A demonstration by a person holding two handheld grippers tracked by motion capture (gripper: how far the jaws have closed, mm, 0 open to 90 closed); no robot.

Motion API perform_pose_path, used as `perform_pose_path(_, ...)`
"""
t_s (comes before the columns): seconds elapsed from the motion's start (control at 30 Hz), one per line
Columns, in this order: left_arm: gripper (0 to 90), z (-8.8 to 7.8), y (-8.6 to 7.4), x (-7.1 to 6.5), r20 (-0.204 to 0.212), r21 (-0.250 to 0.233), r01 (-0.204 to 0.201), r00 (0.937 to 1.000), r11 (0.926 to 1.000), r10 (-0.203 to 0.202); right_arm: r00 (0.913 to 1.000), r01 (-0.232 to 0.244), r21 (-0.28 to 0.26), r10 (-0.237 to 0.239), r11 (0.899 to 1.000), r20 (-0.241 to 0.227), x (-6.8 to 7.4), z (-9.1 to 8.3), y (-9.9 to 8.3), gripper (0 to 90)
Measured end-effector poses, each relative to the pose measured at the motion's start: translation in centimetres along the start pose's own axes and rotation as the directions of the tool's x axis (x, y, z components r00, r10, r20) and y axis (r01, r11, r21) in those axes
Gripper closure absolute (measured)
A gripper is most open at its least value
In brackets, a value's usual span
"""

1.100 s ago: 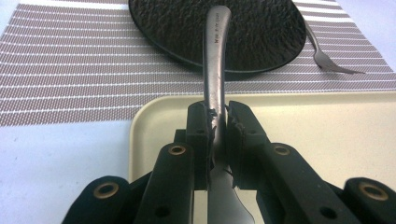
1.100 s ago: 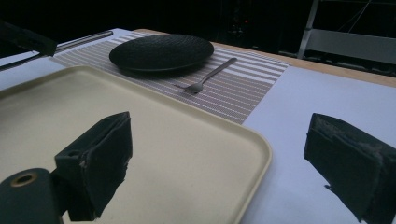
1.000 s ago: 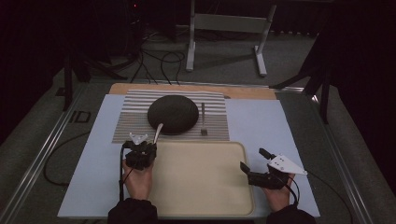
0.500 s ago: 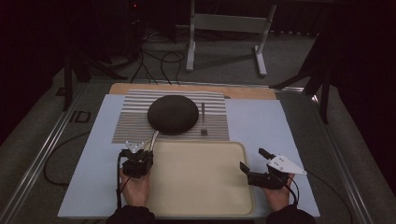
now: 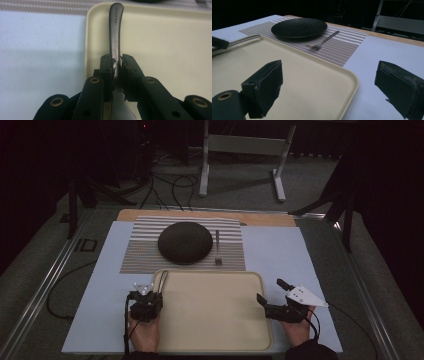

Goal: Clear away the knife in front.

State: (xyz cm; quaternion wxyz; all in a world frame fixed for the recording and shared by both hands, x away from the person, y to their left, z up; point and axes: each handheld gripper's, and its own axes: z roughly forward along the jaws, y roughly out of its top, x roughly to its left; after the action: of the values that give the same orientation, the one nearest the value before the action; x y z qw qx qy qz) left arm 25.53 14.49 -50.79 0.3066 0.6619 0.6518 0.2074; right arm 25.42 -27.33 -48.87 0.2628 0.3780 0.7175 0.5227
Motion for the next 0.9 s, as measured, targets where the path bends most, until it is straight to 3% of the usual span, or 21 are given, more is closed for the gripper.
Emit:
perform_pose_path(0.27, 80.3, -0.2, -1.0, 0.1, -0.023, 0.004, 0.040, 0.9990, 0.9992, -0.039, 1.0000, 0.002, 0.001, -0.002, 1.000, -0.002, 0.1, 0.1, 0.0, 7.8)
perform_pose_path(0.33, 80.2, -0.2, -1.1, 0.0, -0.018, -0.001, 0.042, 0.9990, 0.9991, -0.042, 1.0000, 0.003, 0.001, -0.003, 1.000, -0.002, 0.1, 0.1, 0.0, 7.8)
perform_pose_path(0.4, 79.9, -0.5, -1.2, 0.0, 0.021, -0.025, 0.043, 0.9989, 0.9987, -0.043, 1.0000, 0.001, 0.002, -0.001, 1.000, -0.001, 0.1, 0.1, 0.0, 7.8)
perform_pose_path(0.53, 56.8, -1.2, -0.7, -0.1, 0.077, -0.097, 0.030, 0.9967, 0.9949, -0.022, 1.0000, 0.001, 0.001, -0.001, 1.000, -0.002, 0.1, 0.1, 0.0, 7.8)
perform_pose_path(0.67, 37.8, -1.3, -0.1, -0.1, 0.097, -0.117, -0.006, 0.9952, 0.9931, 0.017, 1.0000, 0.001, 0.001, -0.001, 1.000, -0.003, 0.1, 0.1, 0.0, 7.8)
perform_pose_path(0.8, 26.1, -1.5, 0.5, -0.2, 0.118, -0.141, -0.043, 0.9912, 0.9891, 0.060, 1.0000, 0.001, 0.003, 0.000, 1.000, -0.002, 0.1, 0.1, 0.0, 7.8)
perform_pose_path(0.9, 19.2, -1.9, 1.1, -0.5, 0.146, -0.165, -0.071, 0.9846, 0.9837, 0.096, 1.0000, 0.002, 0.002, -0.002, 1.000, -0.002, 0.1, 0.1, 0.0, 7.8)
